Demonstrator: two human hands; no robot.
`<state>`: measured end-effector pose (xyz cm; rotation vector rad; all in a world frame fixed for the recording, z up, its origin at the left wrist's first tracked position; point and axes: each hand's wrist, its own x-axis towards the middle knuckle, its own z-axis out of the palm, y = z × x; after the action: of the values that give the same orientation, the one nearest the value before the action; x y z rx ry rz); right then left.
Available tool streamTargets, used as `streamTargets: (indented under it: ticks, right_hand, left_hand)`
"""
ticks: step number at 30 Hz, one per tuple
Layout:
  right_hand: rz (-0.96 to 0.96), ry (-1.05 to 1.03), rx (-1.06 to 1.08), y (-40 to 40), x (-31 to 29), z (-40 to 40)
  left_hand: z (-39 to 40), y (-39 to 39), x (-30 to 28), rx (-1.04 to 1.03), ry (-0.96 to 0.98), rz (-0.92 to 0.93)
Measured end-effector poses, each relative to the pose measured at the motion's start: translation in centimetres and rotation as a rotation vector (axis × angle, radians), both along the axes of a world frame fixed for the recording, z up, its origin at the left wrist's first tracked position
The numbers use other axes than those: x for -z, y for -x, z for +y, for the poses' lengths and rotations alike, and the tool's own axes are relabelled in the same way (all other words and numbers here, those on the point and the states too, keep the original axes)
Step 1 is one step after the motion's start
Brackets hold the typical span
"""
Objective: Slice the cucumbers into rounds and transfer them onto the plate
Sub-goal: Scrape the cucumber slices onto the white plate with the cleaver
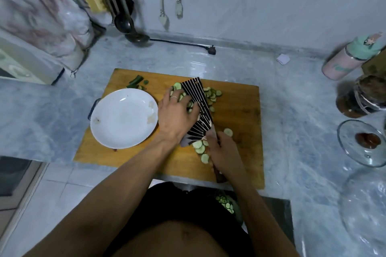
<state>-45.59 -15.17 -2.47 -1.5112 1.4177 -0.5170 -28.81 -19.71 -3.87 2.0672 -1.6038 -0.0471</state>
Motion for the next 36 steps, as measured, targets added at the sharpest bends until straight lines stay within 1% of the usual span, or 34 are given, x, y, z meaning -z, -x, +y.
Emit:
streamTargets:
  ticks: [3, 6, 12, 18, 22, 25, 28, 29, 30, 33, 34, 36]
  right_hand:
    - [0.011, -0.023, -0.084, -3.7, 0.1, 0.1]
    - [0.064, -0.042, -0.143, -7.1, 0.3, 0.6]
    - [0.155, -0.010, -0.175, -10.7, 0.0, 1.8]
    - [0.188, 0.091, -0.161, -10.8, -0.2, 1.5]
    - [0.263, 0.108, -0.187, -10.8, -0.6, 0.9]
    - [0.270, 0.124, -0.200, -11.0, -0.8, 0.8]
    - [0.257, 0.145, -0.199, -11.3, -1.1, 1.2]
    - [0.253, 0.151, -0.197, -11.4, -1.3, 1.3]
    - [0.250, 0.157, -0.196, -11.4, -1.4, 1.4]
    - [0.257, 0.159, -0.200, -11.2, -1.5, 1.3]
    - [0.255, 0.157, -0.197, -11.1, -1.4, 1.3]
    - [0.246, 0.155, -0.185, -11.0, -1.5, 1.3]
  left_hand:
    - [1.7, -3.8, 0.3, -0.106, 0.016, -0.007]
    - [3.4, -7.2, 0.9, -0.181, 0.032, -0.017]
    - [5.1, -10.8, 2.1, -0.214, -0.016, -0.008]
    - [7.0, -15.1, 3.4, -0.165, -0.097, -0.007]
    - [6.7, -15.6, 2.5, -0.133, -0.015, 0.142]
    - [5.9, -15.4, 1.4, -0.041, -0.005, 0.187]
    - [5.6, -15.8, 1.4, 0.125, -0.024, 0.105]
    - [5.7, -16.1, 1.5, 0.147, -0.045, 0.068]
    - [6.0, -16.5, 1.5, 0.134, -0.074, 0.048]
    - [7.0, -17.2, 0.9, 0.006, -0.128, 0.059]
    - [7.3, -17.3, 0.7, 0.010, -0.113, 0.060]
    - [7.6, -17.2, 0.5, 0.086, -0.069, 0.065]
